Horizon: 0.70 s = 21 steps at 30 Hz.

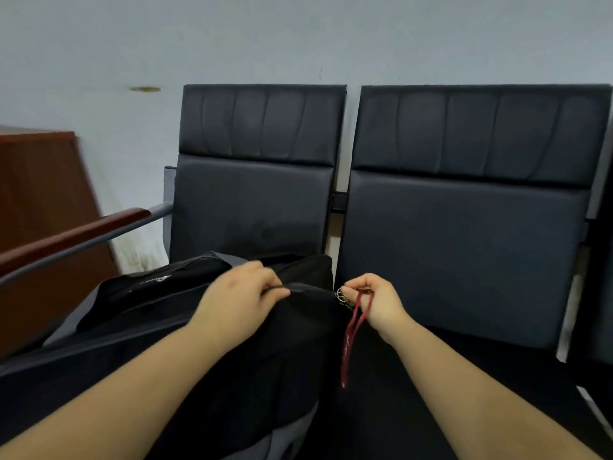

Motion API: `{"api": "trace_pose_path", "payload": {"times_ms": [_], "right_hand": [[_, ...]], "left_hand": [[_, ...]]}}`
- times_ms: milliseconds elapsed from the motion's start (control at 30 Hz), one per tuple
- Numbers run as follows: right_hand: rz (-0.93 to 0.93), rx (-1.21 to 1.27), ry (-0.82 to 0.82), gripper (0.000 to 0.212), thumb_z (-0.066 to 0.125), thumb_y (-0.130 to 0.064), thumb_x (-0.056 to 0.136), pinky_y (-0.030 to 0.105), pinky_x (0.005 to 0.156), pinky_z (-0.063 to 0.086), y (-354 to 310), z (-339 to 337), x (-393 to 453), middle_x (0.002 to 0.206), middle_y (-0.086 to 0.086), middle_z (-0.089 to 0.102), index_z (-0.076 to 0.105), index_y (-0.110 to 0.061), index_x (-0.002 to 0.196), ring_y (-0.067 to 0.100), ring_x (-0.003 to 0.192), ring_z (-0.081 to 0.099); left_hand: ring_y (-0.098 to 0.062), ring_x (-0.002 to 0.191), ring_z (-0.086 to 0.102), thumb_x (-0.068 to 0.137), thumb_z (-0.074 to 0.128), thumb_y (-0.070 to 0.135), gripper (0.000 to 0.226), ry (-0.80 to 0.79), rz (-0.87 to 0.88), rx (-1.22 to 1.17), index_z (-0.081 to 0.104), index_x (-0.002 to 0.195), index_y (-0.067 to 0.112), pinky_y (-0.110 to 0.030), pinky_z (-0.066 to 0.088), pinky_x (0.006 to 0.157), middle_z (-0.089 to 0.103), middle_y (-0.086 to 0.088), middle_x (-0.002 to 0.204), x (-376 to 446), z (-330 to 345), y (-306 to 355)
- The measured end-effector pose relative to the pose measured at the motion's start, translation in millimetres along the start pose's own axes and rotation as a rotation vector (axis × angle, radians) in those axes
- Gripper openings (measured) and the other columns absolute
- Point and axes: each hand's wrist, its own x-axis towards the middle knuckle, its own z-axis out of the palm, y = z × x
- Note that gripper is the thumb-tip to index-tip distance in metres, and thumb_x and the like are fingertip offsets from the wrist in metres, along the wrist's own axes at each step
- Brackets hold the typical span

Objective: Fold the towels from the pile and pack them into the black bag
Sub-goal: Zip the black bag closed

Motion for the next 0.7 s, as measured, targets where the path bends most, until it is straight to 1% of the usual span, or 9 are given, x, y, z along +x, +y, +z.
{"api": "trace_pose_path", "payload": {"times_ms": [100, 167, 267, 400, 500, 533, 600, 633, 700], "right_hand": [[0.169, 0.255, 0.042, 0.022, 0.049, 0.008, 0.092, 0.013, 0.054, 0.05, 14, 16, 10, 0.055, 0.003, 0.063, 0.056, -0.001, 0.073, 0.011, 0.052, 0.061], [0.228, 0.305, 0.069, 0.028, 0.038, 0.007, 0.089, 0.022, 0.055, 0.047, 18, 26, 16, 0.045, 0.004, 0.056, 0.05, -0.002, 0.065, 0.019, 0.05, 0.055], [0.223, 0.296, 0.076, 0.031, 0.035, 0.001, 0.087, 0.026, 0.053, 0.039, 15, 39, 22, 0.043, 0.003, 0.048, 0.042, -0.01, 0.058, 0.017, 0.045, 0.045], [0.188, 0.201, 0.033, 0.026, 0.041, 0.001, 0.091, 0.03, 0.054, 0.044, 21, 38, 22, 0.066, 0.009, 0.054, 0.05, -0.006, 0.067, 0.02, 0.057, 0.051], [0.358, 0.314, -0.01, 0.013, 0.051, 0.003, 0.093, 0.019, 0.057, 0.05, 36, 15, 14, 0.084, 0.006, 0.054, 0.056, -0.009, 0.093, 0.017, 0.069, 0.055], [0.435, 0.329, -0.051, 0.019, 0.052, 0.005, 0.092, 0.02, 0.06, 0.052, 46, 3, 13, 0.092, 0.008, 0.053, 0.056, -0.006, 0.108, 0.02, 0.074, 0.056], [0.559, 0.004, -0.102, 0.063, 0.065, -0.001, 0.086, 0.028, 0.085, 0.052, 56, -26, 3, 0.122, 0.011, 0.051, 0.037, -0.011, 0.142, 0.026, 0.104, 0.057], [0.548, -0.26, -0.096, 0.079, 0.071, -0.008, 0.083, 0.031, 0.097, 0.047, 56, -40, -5, 0.135, 0.01, 0.045, 0.027, -0.018, 0.149, 0.026, 0.119, 0.051], [0.466, -0.521, -0.118, 0.088, 0.073, -0.016, 0.082, 0.033, 0.104, 0.041, 52, -62, -24, 0.144, 0.008, 0.038, 0.019, -0.024, 0.152, 0.024, 0.129, 0.043]], "left_hand": [[-0.014, 0.08, 0.055, 0.088, 0.063, 0.036, 0.018, 0.029, -0.049, 0.002, 0.071, 0.087, 0.02, -0.02, 0.032, 0.072, 0.052, 0.009, 0.077, 1, -20, -3], [-0.011, 0.078, 0.051, 0.088, 0.064, 0.033, 0.014, 0.055, -0.063, 0.002, 0.07, 0.086, 0.021, -0.02, 0.031, 0.071, 0.051, 0.011, 0.075, 2, -31, -9], [-0.009, 0.073, 0.048, 0.087, 0.065, 0.034, 0.013, 0.078, -0.061, 0.021, 0.069, 0.083, 0.022, -0.022, 0.032, 0.07, 0.049, 0.014, 0.072, 3, -36, -15], [-0.003, 0.072, 0.049, 0.086, 0.066, 0.035, 0.01, 0.062, -0.087, -0.023, 0.069, 0.083, 0.025, -0.018, 0.034, 0.068, 0.053, 0.014, 0.075, 7, -33, -20], [-0.003, 0.075, 0.051, 0.086, 0.065, 0.035, 0.009, -0.007, -0.086, -0.041, 0.067, 0.085, 0.026, -0.017, 0.033, 0.068, 0.053, 0.013, 0.078, 8, -26, -18], [-0.006, 0.076, 0.051, 0.087, 0.064, 0.036, 0.01, -0.036, -0.083, -0.025, 0.067, 0.087, 0.025, -0.019, 0.032, 0.07, 0.051, 0.013, 0.078, 8, -22, -16], [-0.007, 0.081, 0.052, 0.089, 0.062, 0.037, 0.015, -0.112, -0.077, 0.004, 0.067, 0.095, 0.024, -0.02, 0.034, 0.075, 0.051, 0.015, 0.082, 6, -14, -12], [-0.007, 0.087, 0.053, 0.09, 0.06, 0.038, 0.019, -0.158, -0.076, 0.019, 0.066, 0.101, 0.024, -0.02, 0.037, 0.08, 0.053, 0.015, 0.088, 6, -12, -11], [-0.01, 0.106, 0.054, 0.092, 0.056, 0.041, 0.031, -0.223, -0.034, 0.053, 0.061, 0.117, 0.025, -0.022, 0.038, 0.095, 0.057, 0.011, 0.11, 2, -4, 0]]}}
